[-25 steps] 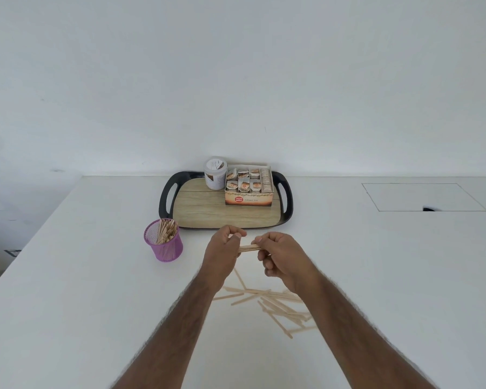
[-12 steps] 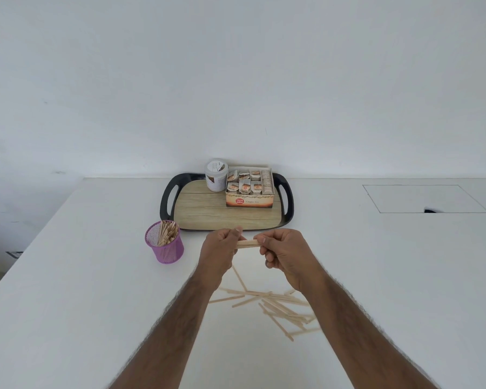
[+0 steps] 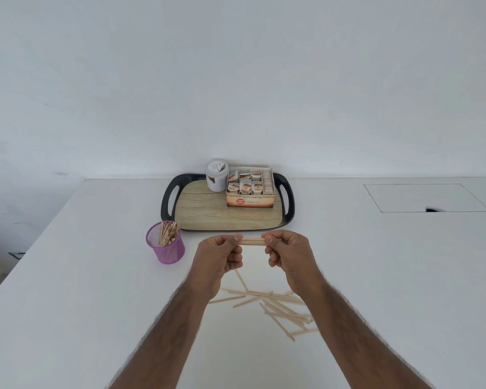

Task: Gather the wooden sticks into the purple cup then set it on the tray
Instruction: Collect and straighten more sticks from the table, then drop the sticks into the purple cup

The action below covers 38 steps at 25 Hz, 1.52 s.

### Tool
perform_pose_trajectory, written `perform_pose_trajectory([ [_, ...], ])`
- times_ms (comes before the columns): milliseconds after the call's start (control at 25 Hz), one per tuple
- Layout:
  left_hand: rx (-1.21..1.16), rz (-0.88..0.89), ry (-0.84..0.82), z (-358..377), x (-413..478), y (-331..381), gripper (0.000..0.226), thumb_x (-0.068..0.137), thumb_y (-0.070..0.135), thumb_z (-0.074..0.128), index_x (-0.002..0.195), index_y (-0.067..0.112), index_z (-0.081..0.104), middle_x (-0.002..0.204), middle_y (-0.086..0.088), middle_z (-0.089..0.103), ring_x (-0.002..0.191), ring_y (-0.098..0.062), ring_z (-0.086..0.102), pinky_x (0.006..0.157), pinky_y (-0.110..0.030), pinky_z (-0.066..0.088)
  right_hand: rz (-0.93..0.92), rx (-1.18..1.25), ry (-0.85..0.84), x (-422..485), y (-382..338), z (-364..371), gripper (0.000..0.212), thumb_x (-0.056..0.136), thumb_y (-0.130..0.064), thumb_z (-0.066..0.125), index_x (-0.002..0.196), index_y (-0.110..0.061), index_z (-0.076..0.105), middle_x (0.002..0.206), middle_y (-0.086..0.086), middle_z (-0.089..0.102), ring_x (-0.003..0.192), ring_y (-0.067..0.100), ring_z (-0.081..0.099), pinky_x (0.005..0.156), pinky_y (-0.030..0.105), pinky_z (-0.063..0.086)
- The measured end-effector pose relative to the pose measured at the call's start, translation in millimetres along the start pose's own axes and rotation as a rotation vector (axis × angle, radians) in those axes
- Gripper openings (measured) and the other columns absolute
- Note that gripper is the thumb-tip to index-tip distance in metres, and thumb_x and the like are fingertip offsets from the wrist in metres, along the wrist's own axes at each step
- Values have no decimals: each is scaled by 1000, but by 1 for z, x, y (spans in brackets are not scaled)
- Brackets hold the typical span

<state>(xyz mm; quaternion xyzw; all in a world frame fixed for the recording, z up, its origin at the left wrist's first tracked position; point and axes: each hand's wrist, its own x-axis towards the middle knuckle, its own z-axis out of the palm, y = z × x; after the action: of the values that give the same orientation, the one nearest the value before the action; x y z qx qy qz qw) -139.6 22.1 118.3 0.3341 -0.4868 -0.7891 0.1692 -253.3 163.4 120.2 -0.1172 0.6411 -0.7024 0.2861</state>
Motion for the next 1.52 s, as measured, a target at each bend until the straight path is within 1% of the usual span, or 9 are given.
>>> perform_pose_trajectory([
  [320,91,65,36,-7,-1,1,13,96,12,69,95,0,73,63,-6,64,49,-13,56,51,-26,54,28,-22,-114,2,10,-2,11,96,-10,68,95,-6,78,69,12,68,51,15,56,52,29,51],
  [480,184,123,115,-32,0,19,11,97,8,67,88,2,71,60,-5,61,44,-12,53,48,-24,52,-110,-485,71,9,29,-13,36,100,-39,60,83,-10,72,76,5,72,69,18,66,65,31,52],
  [600,297,229,278,-77,0,52,11,97,7,67,88,2,71,59,-5,63,45,-12,55,48,-24,53,-277,-1064,269,5,62,-57,42,103,-47,50,117,-13,70,122,5,69,119,25,60,104,40,43],
  [720,512,354,499,-131,-5,91,11,96,15,67,88,11,74,57,0,68,46,-11,60,52,-24,54,-133,-1339,226,-7,111,-97,72,99,-64,33,153,-17,41,163,14,33,153,33,22,123,48,16],
  [840,715,444,614,-159,-6,118,14,95,17,66,82,15,72,59,-1,68,44,-8,60,46,-15,48,-81,-1412,207,-17,142,-106,87,95,-74,12,159,-17,29,167,16,21,155,34,14,124,52,15],
  [1000,1117,435,575,-160,14,126,17,98,16,59,88,8,70,76,-12,69,68,-28,66,61,-36,55,-114,-1474,217,-20,147,-97,93,90,-70,12,157,-10,34,165,20,27,153,37,22,121,55,20],
  [1120,1389,364,577,-152,32,119,19,100,18,55,92,7,69,86,-8,67,79,-30,59,68,-36,48,-108,-1502,199,-20,148,-94,92,91,-70,10,157,-10,34,166,18,25,154,36,20,122,55,20],
  [1400,1701,205,380,-129,60,92,12,98,10,54,99,8,66,95,-8,65,81,-27,59,67,-35,45,-113,-1493,209,-20,146,-93,92,91,-70,6,158,-12,32,167,16,22,155,34,18,124,52,15],
  [1520,1658,174,340,-129,67,88,18,98,13,49,103,9,66,101,-9,68,86,-27,62,68,-35,48,-101,-1492,205,-21,144,-91,94,89,-70,2,160,-14,27,169,14,17,156,32,13,125,49,11],
])
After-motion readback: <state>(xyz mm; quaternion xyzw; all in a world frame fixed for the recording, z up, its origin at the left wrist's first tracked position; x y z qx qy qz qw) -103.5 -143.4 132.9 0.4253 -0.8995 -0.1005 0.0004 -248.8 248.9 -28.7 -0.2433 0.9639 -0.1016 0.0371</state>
